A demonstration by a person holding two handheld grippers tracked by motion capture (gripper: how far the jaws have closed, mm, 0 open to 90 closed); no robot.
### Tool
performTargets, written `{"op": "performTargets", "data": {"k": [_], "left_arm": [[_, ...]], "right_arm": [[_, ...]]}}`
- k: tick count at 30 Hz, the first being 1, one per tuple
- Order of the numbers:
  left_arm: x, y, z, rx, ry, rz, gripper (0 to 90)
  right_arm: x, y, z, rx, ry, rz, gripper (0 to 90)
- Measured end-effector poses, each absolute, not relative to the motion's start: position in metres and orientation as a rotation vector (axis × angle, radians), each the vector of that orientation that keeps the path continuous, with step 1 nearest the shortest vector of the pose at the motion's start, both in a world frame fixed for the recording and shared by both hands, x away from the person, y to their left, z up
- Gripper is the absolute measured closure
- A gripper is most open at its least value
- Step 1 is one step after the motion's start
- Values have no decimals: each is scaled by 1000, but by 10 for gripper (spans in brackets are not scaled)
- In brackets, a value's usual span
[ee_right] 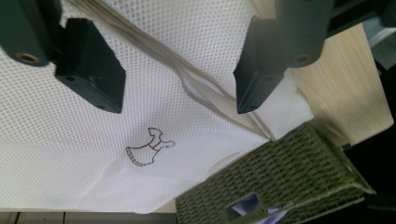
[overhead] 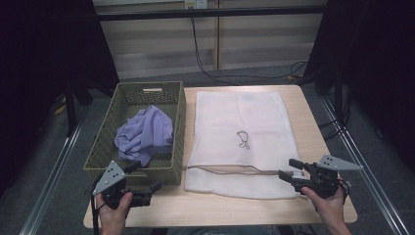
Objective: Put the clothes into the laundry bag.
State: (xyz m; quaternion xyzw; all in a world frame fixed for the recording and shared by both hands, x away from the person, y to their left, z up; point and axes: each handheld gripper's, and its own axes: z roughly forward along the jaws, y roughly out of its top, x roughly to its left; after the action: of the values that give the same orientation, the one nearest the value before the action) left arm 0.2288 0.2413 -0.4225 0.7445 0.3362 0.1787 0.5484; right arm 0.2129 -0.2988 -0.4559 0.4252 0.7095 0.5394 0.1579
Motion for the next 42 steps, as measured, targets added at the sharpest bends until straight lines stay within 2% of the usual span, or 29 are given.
{"op": "performTargets", "data": {"k": [11, 15, 33, 35, 42], "left_arm": [[232, 247, -422, 1746, 807, 420, 34], [233, 249, -421, 1746, 813, 423, 38], [231, 252, -420, 1721, 822, 399, 42], [232, 251, -420, 1697, 851, 357, 42], [226, 243, -417, 1725, 830, 413, 43]], "right_arm": [[225, -291, -462, 1210, 2105, 1547, 363], [224, -286, -459, 1193, 2139, 1602, 459], [238, -253, -461, 1132, 2272, 1621, 475], [247, -248, -460, 1122, 2274, 1633, 474], [263, -231, -456, 1083, 2323, 1663, 460]]}}
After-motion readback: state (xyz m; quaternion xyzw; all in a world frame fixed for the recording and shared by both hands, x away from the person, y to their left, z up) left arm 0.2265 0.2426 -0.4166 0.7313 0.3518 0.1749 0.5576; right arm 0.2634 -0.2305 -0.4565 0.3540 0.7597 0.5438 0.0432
